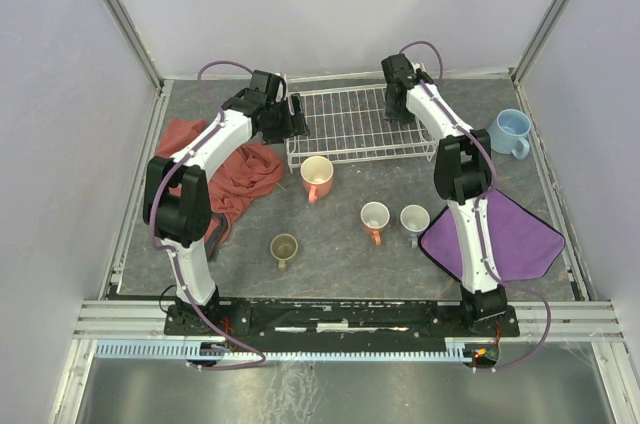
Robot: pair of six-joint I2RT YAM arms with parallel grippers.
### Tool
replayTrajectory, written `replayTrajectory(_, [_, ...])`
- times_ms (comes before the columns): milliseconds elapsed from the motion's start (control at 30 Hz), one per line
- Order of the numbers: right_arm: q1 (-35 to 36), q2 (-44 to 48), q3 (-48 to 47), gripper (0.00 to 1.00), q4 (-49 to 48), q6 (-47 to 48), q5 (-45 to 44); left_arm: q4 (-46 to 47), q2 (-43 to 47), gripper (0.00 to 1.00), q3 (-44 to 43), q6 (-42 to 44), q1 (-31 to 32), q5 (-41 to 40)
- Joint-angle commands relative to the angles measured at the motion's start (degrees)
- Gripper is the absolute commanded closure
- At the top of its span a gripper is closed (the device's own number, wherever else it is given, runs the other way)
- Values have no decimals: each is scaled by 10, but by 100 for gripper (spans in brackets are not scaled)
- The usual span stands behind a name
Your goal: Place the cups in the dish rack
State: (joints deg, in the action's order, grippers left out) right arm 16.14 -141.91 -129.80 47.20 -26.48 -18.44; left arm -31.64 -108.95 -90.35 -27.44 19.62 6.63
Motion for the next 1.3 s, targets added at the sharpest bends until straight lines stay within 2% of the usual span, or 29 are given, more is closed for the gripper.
replayTrajectory(0, [3, 54, 43, 45, -24, -2, 8, 10, 24, 15, -26, 27, -2, 4])
replayTrajectory(233, [4, 121, 103, 45, -42, -3, 21, -16, 45, 14, -44, 52, -4, -12])
replayTrajectory(500, [4, 167, 117, 45, -42, 3, 30, -57, 88, 14, -34, 88, -4, -33])
replayTrajectory(733, [3, 201, 106, 45, -36, 5, 39, -101, 141, 24, 1, 109, 12, -38])
replayTrajectory(933, [3, 245, 97, 45, -16, 10, 49, -137, 165, 29, 30, 107, 65, -62])
replayTrajectory(1067, [-4, 285, 119, 45, -16, 10, 58, -140, 167, 37, 44, 98, 90, -75])
replayTrajectory(1267, [-20, 343, 171, 45, -20, 2, 83, -140, 165, 40, 70, 71, 100, -83])
